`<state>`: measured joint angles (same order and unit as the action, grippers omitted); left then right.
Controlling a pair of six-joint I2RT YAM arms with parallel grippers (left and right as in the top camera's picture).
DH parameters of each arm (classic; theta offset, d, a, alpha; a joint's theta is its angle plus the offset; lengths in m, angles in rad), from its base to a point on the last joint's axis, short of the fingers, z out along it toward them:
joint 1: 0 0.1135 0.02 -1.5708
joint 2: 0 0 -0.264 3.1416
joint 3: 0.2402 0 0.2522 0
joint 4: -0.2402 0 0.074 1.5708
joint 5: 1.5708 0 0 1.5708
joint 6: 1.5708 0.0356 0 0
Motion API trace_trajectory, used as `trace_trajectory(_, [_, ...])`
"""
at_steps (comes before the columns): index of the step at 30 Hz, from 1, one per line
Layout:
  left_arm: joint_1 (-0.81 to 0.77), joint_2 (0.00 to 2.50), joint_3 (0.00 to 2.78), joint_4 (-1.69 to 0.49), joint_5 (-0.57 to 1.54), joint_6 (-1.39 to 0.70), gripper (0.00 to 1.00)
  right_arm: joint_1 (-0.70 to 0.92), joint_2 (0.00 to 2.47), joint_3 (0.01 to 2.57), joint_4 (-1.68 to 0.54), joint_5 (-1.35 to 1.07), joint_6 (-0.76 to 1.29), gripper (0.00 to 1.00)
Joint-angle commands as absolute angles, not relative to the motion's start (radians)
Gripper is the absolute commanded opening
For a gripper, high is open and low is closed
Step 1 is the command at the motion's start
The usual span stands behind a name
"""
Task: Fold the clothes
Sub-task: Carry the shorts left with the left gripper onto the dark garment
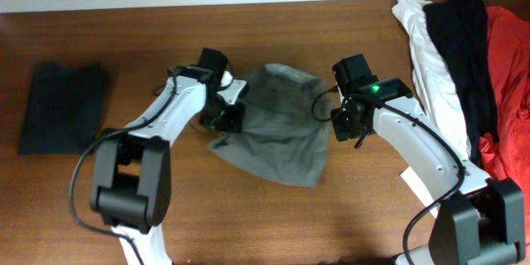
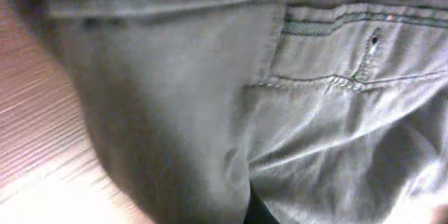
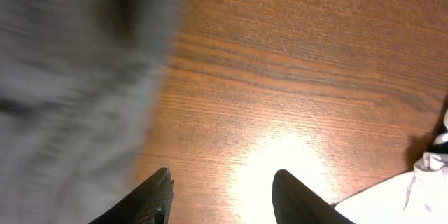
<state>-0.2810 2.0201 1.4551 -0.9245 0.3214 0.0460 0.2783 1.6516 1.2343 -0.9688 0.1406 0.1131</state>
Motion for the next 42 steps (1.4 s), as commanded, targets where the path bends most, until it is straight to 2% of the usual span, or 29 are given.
trace_trajectory(1, [-0.205,1.906,1.521,-0.983,-0.069,0.046,0.00,0.273,1.593,1.246,-0.985,0.166,0.125,0.51])
trace_trajectory(3, [-0.141,1.848,1.562,-0.999,-0.170,0.043,0.00,0.273,1.543,1.248,-1.012,0.167,0.124,0.50])
trace_trajectory(12, [0.070,1.776,1.680,-0.997,-0.235,0.207,0.00,0.273,1.406,1.248,-1.066,0.170,0.124,0.52])
trace_trajectory(16, [0.150,1.776,1.699,-0.971,-0.319,0.217,0.00,0.273,1.387,1.248,-1.076,0.170,0.124,0.52])
trace_trajectory(24, [0.274,1.778,1.699,-0.840,-0.319,0.366,0.01,0.273,1.387,1.248,-1.081,0.170,0.125,0.52])
trace_trajectory(42, [0.487,1.822,1.699,-0.682,-0.212,0.399,0.00,0.273,1.387,1.248,-1.083,0.170,0.124,0.52])
